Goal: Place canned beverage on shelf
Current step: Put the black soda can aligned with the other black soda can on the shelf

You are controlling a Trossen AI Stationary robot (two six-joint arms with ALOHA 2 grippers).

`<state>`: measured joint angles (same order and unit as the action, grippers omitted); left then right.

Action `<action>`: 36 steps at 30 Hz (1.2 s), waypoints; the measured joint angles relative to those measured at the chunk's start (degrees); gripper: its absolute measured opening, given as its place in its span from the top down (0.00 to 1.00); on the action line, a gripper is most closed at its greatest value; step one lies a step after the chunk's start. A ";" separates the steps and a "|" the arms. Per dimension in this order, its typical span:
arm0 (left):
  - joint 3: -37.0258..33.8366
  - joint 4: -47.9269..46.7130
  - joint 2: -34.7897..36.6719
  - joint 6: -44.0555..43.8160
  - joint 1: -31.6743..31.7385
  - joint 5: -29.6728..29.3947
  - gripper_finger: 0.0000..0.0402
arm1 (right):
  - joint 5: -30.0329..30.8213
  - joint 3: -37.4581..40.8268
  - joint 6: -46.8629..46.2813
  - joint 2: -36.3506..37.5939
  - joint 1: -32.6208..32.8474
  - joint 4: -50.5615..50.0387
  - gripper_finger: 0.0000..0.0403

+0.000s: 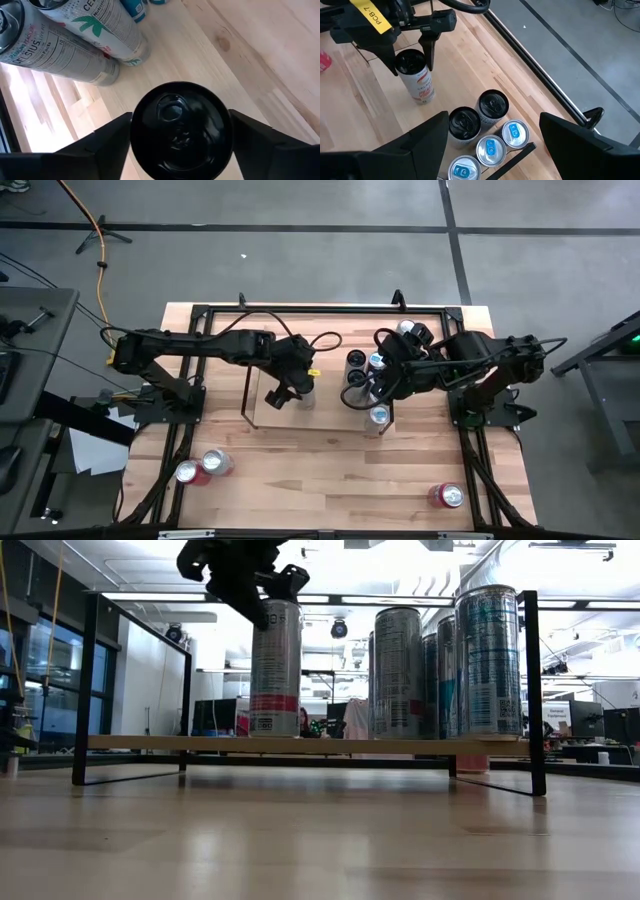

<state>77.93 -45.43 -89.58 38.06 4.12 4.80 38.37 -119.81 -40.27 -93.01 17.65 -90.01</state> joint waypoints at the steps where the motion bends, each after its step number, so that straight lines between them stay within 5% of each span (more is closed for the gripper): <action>1: 0.00 0.07 0.00 -0.52 0.00 0.00 0.35 | 0.00 -0.01 0.00 0.00 0.00 -0.01 0.26; 8: 0.79 -0.87 0.22 -15.25 -1.62 -5.57 0.54 | 0.00 -0.02 0.12 0.00 0.00 -0.01 0.26; 18: 5.11 -3.83 0.24 -43.82 -4.59 -10.69 0.51 | 0.02 -0.01 0.18 0.00 0.00 -0.01 0.26; 26: 5.14 -4.41 -1.86 -50.32 -8.15 -18.08 0.51 | 0.04 -0.02 1.70 0.00 0.00 -0.01 0.26; 36: 5.95 2.28 -5.77 -54.49 -11.38 -18.34 0.51 | 0.79 -0.01 3.08 0.00 0.00 -0.01 0.26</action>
<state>83.88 -43.14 -95.35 -16.43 -7.26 -13.55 39.16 -119.82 -37.19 -93.01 17.65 -90.02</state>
